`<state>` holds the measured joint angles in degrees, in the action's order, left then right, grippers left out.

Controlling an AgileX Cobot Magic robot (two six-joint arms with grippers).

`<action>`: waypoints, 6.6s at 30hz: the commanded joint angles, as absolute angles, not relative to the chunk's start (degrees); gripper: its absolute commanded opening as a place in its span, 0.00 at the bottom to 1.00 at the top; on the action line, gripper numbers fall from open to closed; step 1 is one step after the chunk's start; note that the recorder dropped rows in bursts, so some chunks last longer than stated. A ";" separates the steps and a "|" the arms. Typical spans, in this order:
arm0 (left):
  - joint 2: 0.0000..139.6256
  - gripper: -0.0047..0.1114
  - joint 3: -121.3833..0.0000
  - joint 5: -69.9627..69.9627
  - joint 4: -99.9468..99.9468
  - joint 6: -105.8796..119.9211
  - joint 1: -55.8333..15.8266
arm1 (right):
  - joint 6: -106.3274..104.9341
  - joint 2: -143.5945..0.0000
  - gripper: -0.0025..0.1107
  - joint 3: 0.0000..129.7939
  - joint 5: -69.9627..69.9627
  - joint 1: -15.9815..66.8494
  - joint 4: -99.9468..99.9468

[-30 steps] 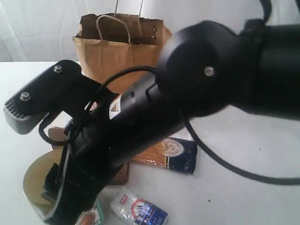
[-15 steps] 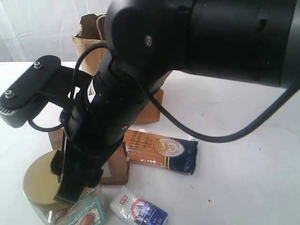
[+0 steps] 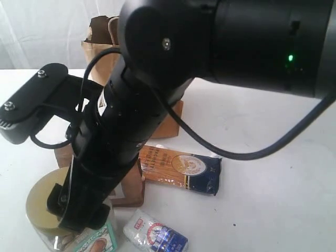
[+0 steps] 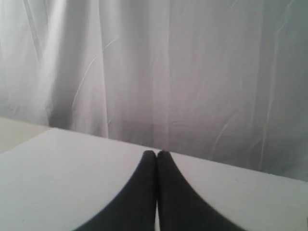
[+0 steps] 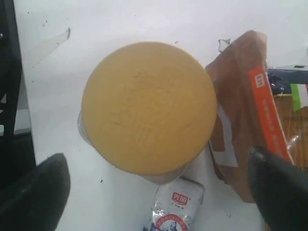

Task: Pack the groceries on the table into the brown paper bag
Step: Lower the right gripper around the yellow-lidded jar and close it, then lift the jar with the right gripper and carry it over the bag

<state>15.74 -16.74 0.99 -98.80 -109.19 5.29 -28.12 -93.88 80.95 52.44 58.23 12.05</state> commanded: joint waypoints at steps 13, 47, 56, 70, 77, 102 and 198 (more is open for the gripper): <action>15.39 0.04 -8.46 -2.52 -99.95 -116.62 -6.02 | -25.50 -93.52 0.84 81.57 51.61 58.26 14.94; 15.39 0.04 -8.46 2.33 -99.95 -116.62 -6.02 | -29.93 -102.94 0.84 85.08 43.18 60.63 3.84; 15.39 0.04 -8.46 2.72 -99.95 -116.62 -6.02 | -29.93 -104.74 0.84 85.08 43.82 60.63 4.07; 15.39 0.04 -8.46 3.56 -99.95 -116.62 -6.02 | -29.93 -104.09 0.84 85.38 38.61 60.63 0.67; 15.39 0.04 -8.46 3.56 -99.95 -116.62 -6.02 | -26.57 -103.88 0.84 85.38 38.51 60.63 3.67; 15.39 0.04 -8.46 3.67 -99.95 -116.62 -6.02 | -22.95 -104.12 0.95 85.99 42.88 60.63 3.76; 15.39 0.04 -8.46 11.28 -99.95 -116.62 -6.02 | -15.14 -99.26 0.08 86.21 -25.73 36.26 19.43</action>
<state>15.70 -8.08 10.78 -98.83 -116.43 -5.53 -14.49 -99.16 85.98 -19.75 37.22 13.99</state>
